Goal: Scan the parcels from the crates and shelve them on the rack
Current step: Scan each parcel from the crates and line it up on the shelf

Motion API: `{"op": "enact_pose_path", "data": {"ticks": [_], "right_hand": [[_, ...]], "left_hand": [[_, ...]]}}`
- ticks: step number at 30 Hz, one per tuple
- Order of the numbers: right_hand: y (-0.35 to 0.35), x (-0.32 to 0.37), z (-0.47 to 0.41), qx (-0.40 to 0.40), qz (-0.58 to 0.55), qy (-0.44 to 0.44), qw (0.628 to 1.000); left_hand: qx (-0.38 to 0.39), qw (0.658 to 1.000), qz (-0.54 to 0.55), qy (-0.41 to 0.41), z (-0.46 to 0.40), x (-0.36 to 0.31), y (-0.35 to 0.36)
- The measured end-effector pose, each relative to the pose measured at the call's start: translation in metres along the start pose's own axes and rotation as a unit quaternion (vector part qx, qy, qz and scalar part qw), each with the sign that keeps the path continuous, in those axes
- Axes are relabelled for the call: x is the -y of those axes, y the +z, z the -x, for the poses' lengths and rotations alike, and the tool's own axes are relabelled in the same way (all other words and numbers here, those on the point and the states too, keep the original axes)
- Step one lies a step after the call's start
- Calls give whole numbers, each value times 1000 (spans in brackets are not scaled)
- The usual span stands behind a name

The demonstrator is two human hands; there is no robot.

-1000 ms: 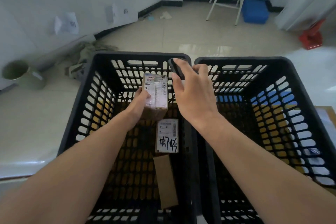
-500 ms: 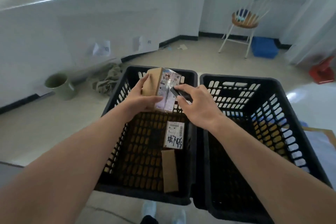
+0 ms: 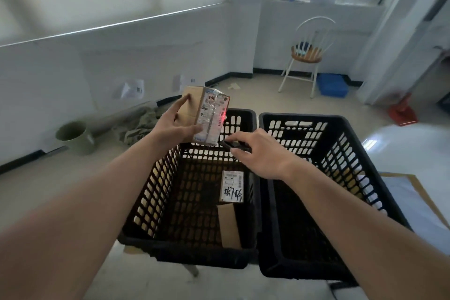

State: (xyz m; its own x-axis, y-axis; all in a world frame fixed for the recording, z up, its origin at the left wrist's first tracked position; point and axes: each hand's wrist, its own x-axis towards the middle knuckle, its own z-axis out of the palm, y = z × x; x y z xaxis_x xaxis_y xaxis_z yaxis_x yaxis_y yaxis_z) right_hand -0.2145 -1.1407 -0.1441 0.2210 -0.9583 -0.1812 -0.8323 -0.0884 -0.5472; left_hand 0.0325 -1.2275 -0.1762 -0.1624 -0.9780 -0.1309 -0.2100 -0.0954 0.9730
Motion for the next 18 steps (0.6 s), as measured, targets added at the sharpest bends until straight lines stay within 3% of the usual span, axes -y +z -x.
{"op": "enact_pose_path", "data": {"ticks": [7, 14, 18], "right_hand": [[10, 41, 38, 14, 48, 19, 999], [20, 72, 70, 16, 254, 41, 966], [20, 80, 83, 6, 311, 39, 950]], "left_hand": [[4, 999, 25, 21, 33, -10, -20], [17, 1000, -10, 1, 61, -17, -40], [23, 1000, -13, -4, 75, -23, -44]]}}
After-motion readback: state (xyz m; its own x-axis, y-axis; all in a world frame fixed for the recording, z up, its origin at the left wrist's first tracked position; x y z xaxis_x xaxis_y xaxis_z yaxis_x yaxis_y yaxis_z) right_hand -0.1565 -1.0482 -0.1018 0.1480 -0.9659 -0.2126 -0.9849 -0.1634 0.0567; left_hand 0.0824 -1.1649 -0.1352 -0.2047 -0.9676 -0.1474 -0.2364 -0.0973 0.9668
